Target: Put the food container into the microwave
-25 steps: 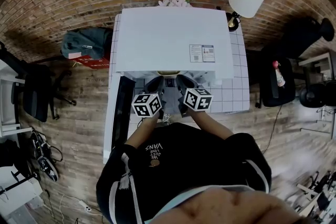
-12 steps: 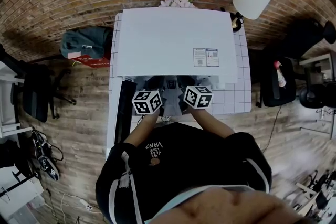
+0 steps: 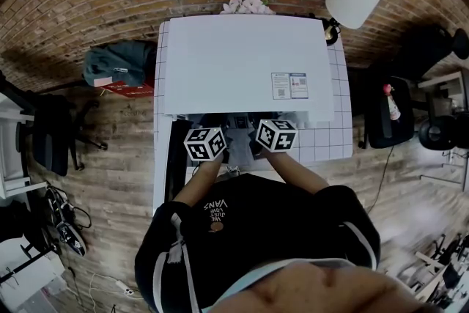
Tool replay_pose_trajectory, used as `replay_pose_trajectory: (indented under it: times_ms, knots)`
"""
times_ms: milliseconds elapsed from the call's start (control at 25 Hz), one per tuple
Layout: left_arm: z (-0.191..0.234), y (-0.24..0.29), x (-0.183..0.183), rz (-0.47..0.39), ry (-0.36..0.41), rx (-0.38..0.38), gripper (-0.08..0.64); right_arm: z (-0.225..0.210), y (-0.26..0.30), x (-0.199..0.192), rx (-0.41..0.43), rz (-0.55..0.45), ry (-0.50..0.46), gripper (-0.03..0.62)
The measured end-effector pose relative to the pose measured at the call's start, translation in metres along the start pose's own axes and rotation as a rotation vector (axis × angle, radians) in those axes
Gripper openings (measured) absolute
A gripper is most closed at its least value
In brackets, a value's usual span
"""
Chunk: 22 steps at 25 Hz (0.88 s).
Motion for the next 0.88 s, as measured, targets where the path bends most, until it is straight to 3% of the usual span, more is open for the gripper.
replay_pose_trajectory:
  times_ms: [880]
  knots:
    - [-0.026,-0.028,0.002,-0.050,0.035,0.013,0.012,0.011,-0.039,0.001,0.047,-0.056,-0.014,0.008]
Point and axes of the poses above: the fingertips, and each gripper's own axes: y forward along the fingers, z to its left, x out of its top, the point moved 1 cm from there along -y, backward along the fingers, and after that the axes turned 7 degrees about y, right-handed, at the moved point
